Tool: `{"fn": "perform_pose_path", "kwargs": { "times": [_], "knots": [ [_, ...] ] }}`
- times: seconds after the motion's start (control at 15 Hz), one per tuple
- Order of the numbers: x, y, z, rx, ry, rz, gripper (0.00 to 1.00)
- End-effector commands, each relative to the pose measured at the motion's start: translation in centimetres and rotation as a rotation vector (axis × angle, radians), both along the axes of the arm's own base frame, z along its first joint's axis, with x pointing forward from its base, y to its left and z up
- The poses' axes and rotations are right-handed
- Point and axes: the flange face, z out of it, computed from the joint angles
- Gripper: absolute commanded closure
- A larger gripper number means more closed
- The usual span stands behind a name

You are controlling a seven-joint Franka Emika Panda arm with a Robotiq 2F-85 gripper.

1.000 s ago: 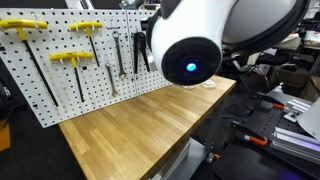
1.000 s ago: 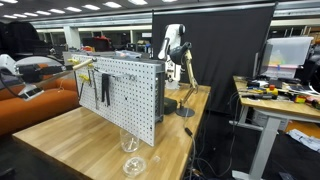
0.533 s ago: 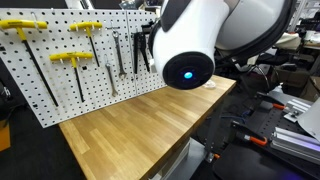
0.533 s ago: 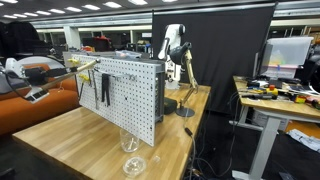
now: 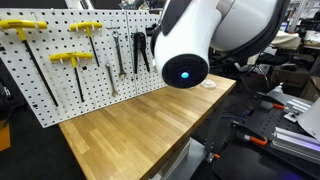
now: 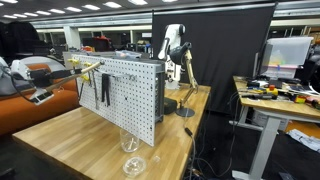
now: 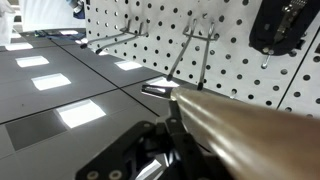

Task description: Hang the hammer on the wall

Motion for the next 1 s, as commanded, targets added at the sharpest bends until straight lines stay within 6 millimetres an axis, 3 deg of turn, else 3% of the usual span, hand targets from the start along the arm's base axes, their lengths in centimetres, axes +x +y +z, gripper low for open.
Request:
{"fn": "perform_pose_path", "kwargs": {
  "times": [0.0, 0.4, 0.8, 0.87, 0.93],
  "knots": [
    [0.5, -0.6, -0.3, -0.026, -0.032, 0.014, 0.92],
    [1.4, -1.7, -1.9, -0.048, 0.003, 0.007, 0.92],
    [1.2, -1.3, -3.1, -0.058, 0.033, 0.017, 0.92],
    [1.3, -1.2, -3.2, -0.058, 0.035, 0.015, 0.89],
    [1.3, -1.2, -3.3, -0.058, 0.038, 0.011, 0.45]
  ]
}}
